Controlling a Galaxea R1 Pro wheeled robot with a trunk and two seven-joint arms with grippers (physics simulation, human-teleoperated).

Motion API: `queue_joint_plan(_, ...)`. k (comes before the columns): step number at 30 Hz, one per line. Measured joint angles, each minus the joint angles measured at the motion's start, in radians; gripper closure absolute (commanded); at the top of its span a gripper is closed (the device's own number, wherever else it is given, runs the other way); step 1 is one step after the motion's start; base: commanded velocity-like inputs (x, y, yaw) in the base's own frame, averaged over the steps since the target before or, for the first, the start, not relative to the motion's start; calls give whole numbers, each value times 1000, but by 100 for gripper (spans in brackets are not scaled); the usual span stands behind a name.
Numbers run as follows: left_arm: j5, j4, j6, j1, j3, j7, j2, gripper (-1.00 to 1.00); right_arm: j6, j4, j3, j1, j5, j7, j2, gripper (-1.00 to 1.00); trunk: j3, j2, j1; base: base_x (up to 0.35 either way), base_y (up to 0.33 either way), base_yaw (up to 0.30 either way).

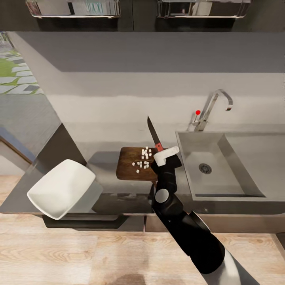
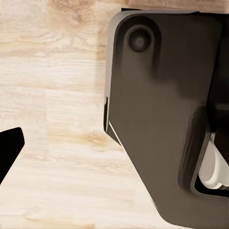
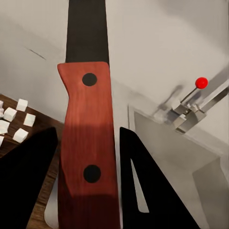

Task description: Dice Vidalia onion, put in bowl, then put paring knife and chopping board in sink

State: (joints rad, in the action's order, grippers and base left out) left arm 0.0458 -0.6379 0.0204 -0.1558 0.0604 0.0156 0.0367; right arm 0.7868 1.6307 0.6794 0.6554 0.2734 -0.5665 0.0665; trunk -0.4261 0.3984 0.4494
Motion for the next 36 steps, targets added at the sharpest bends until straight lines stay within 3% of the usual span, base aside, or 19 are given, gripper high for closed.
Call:
queue_joint_plan(4, 0, 4, 0, 0, 0, 0, 0, -100, -2, 0, -12, 0, -6, 1, 0, 100, 6, 0, 0, 0, 0, -1)
queue_joint_plan(10, 0, 6, 0, 0, 0, 0, -1, -100, -7, 0, -82, 0, -116, -1, -2, 100, 16, 0, 0, 0, 0, -48)
queue_joint_plan(16, 0, 6, 0, 0, 0, 1, -1, -100, -51, 0, -124, 0, -135, -1, -2, 100, 26, 0, 0, 0, -39, -62)
queue_joint_plan(20, 0, 9, 0, 0, 0, 0, -3, -100, -52, -1, -148, 0, -248, 2, -4, 100, 32, 0, 0, 0, -204, -63)
queue_joint_plan(23, 0, 18, 0, 0, 0, 0, -3, -100, -51, -1, -180, 0, -290, 5, -6, 100, 37, 0, 0, 0, -216, -63)
queue_joint_plan(32, 0, 21, 0, 0, 0, 0, -2, -100, -49, -5, -189, 0, -304, 8, -3, 100, 51, 0, 0, 0, -170, -34)
queue_joint_plan(34, 0, 21, 0, 0, 0, 0, -2, -100, -48, -8, -189, 0, -328, 9, -4, 100, 54, 0, 0, 2, -168, -1)
queue_joint_plan(36, 0, 21, 0, 0, 0, 0, -1, -100, -44, -12, -188, 0, -390, 10, -7, 100, 58, 0, 0, 44, -150, 0)
